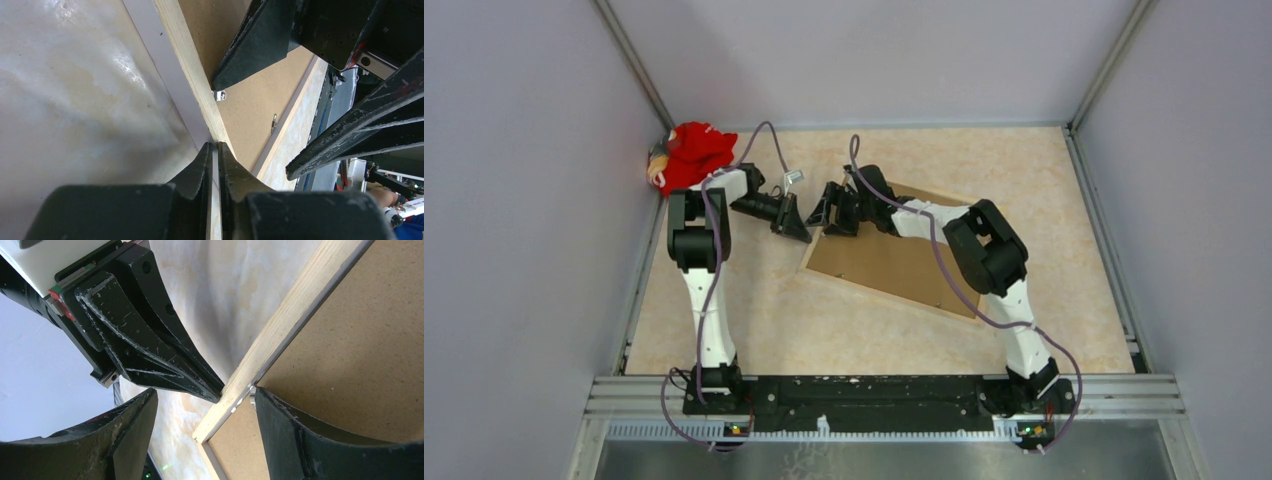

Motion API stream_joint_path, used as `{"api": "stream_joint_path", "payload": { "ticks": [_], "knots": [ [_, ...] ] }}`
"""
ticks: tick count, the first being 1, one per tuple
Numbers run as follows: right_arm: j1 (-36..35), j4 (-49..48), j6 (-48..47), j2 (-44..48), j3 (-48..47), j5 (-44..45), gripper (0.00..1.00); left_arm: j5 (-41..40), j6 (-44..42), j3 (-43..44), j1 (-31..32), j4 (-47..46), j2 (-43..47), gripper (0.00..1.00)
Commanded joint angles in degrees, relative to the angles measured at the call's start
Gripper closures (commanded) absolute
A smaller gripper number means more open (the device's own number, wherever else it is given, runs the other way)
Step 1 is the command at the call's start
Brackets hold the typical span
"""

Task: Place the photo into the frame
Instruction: Install the photo frame at the center of the board.

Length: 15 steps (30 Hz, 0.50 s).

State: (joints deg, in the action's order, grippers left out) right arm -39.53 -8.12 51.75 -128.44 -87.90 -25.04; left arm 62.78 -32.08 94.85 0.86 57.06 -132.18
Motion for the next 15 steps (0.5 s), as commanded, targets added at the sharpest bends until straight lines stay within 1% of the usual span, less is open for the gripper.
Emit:
{"api": "stream_joint_path", "payload": {
  "ticks": [1,7,9,11,13,15],
  "knots": [
    [-2.6,2.0,-1.8,-3.5,-2.1,-4.8,0.28,3.2,-1.3,-0.5,0.9,-1.0,0.1,0.89],
    [-1.5,5.5,-6.5,-2.3,-5.2,-6.2,0.25,2.8,-1.3,-0.3,0.9,-1.1,0.4,0.87],
    [-0.3,9.3,-9.7,-1.0,-6.4,-4.1,0.23,2.4,-1.2,-0.1,0.8,-1.1,0.4,0.86],
    [1.3,13.0,-14.8,2.1,-5.8,0.0,0.18,2.0,-1.1,0.4,0.5,-0.7,0.5,0.83],
    [3.1,13.7,-19.0,6.9,-2.6,1.9,0.14,1.7,-1.4,0.8,-0.1,-0.1,1.3,0.79],
    [4.0,14.5,-24.3,12.3,1.3,3.9,0.11,1.3,-1.6,0.7,-0.4,0.1,2.9,0.69]
  ]
}}
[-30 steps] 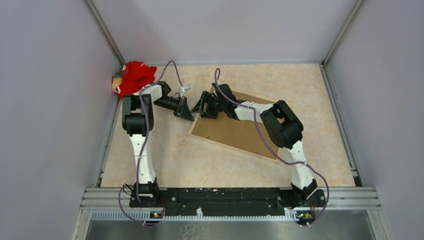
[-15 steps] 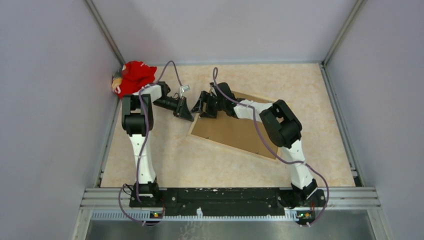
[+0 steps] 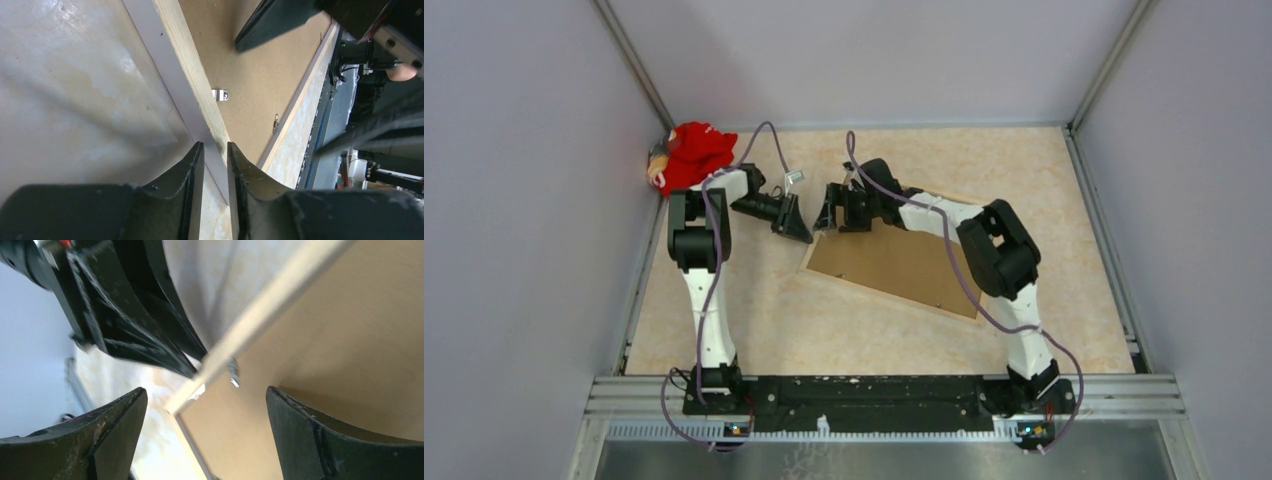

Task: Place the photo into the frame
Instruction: Install the photo frame at the center of the board, then turn over the photo frame at the center of the board.

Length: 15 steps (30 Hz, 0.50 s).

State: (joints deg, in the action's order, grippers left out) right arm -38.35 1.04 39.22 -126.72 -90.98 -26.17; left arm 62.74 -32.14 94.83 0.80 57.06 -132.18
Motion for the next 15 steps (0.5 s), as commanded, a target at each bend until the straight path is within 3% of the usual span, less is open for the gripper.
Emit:
{"api": "stream_joint_path", "payload": {
  "ticks": [1,5,9,15],
  "knots": [
    [2.8,5.7,-14.6,13.5,6.8,6.1,0.10,1.1,-1.7,0.6,-0.4,0.3,3.9,0.65],
    [2.1,6.6,-21.0,23.4,18.7,6.2,0.09,0.8,-3.1,0.6,-2.8,2.4,7.7,0.59],
    [-2.3,6.8,-28.5,32.5,31.0,10.3,0.09,-0.1,-5.4,-1.0,-3.6,5.4,11.9,0.47],
    [-7.9,2.5,-34.0,43.3,43.1,14.3,0.17,-1.5,-9.8,-3.7,-5.1,10.0,19.0,0.46]
  ]
}}
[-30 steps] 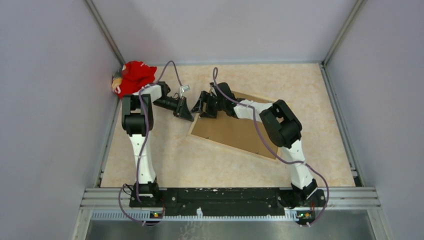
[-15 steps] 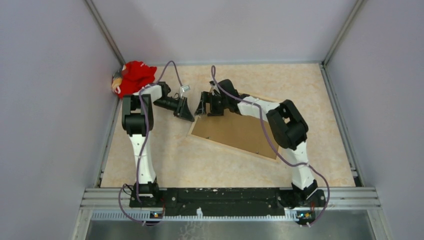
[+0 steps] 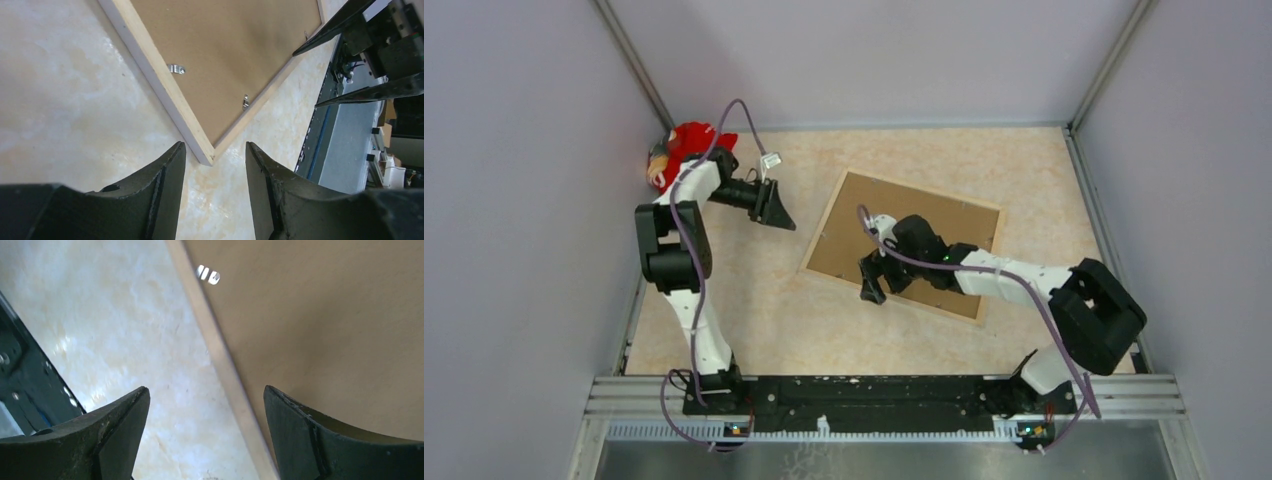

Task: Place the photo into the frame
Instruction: Turn over the photo frame at the center of the board.

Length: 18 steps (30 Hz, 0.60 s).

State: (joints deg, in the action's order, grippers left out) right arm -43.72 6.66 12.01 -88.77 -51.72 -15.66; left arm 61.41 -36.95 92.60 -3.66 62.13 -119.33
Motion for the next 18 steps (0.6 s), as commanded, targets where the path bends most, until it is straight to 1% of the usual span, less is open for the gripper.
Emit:
{"api": "stream_joint_path", "payload": {
  "ticks": [1,3,4,5,6,10,13,18],
  "knots": [
    [-3.0,-2.9,-7.6,6.1,4.7,4.2,0.18,-0.2,-6.9,-1.7,-0.8,6.2,7.2,0.46],
    [-4.1,-2.2,-9.5,6.5,5.3,5.3,0.21,0.1,-10.9,-2.3,-1.2,9.5,9.2,0.46],
    [-4.7,-1.6,-10.3,6.2,5.1,6.0,0.23,0.5,-13.9,-2.8,-1.3,11.3,10.4,0.33],
    [-5.3,-0.8,-11.2,5.6,4.8,6.8,0.26,0.5,-16.9,-3.5,-1.3,13.1,11.5,0.07],
    [-5.8,-0.4,-11.6,4.9,4.5,8.2,0.29,-0.1,-18.8,-4.5,-1.3,13.9,12.9,0.02],
    [-7.1,-0.5,-14.0,1.8,4.4,12.1,0.34,-1.4,-22.1,-8.0,-1.4,14.8,16.7,0.01],
    [-8.2,-0.2,-15.0,0.5,4.3,12.8,0.37,-1.4,-23.1,-9.5,-1.4,15.0,18.8,0.01],
    [-9.7,-0.3,-15.3,-0.2,4.2,14.2,0.43,1.3,-25.5,-11.8,-1.6,13.4,22.5,0.01]
  ]
}}
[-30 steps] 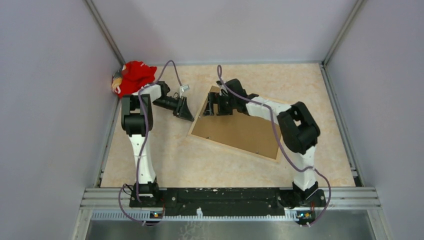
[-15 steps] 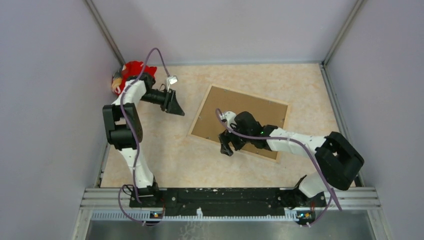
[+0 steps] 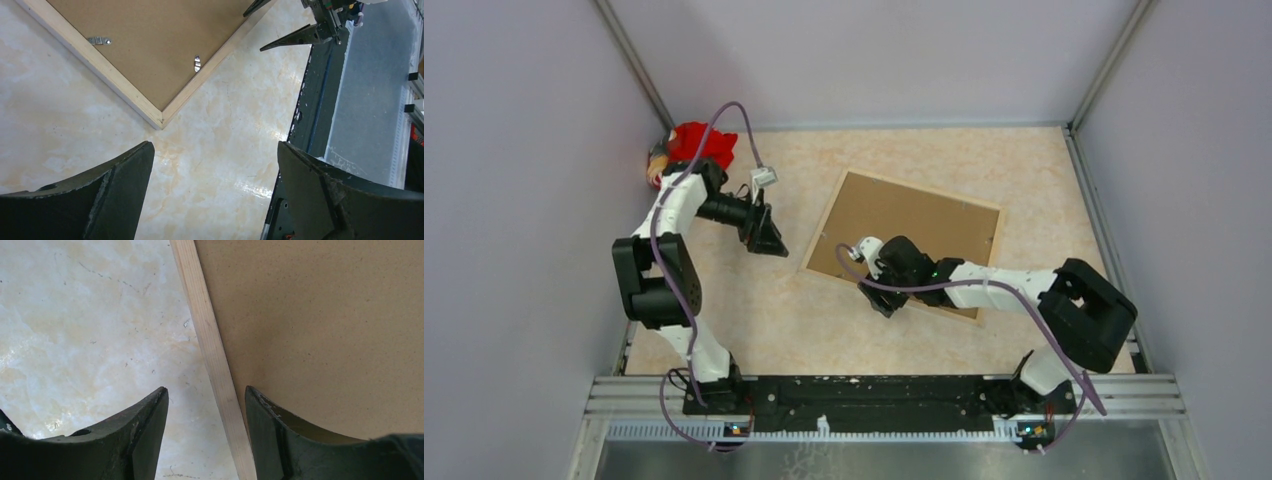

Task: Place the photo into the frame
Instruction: Turn over the photo frame at the center of the board.

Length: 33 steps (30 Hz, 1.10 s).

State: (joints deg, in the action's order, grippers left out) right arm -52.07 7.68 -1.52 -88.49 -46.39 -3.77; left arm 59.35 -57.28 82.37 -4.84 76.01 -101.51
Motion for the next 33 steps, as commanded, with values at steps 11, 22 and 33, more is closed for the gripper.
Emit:
{"api": "stream_joint_path", "payload": {
  "ticks": [11,22,33],
  "knots": [
    [-2.0,-0.7,-3.2,-3.9,-3.0,4.9,0.80,3.1,-4.6,-10.3,-0.6,-15.4,19.4,0.01],
    [-1.9,3.1,2.5,0.7,-14.7,-0.2,0.99,-2.0,-31.0,-30.0,0.7,-29.0,39.6,0.01],
    [-1.2,8.1,8.0,2.7,-24.6,-10.0,1.00,-16.8,-51.7,-44.2,15.2,-45.8,51.9,0.01]
  ]
}}
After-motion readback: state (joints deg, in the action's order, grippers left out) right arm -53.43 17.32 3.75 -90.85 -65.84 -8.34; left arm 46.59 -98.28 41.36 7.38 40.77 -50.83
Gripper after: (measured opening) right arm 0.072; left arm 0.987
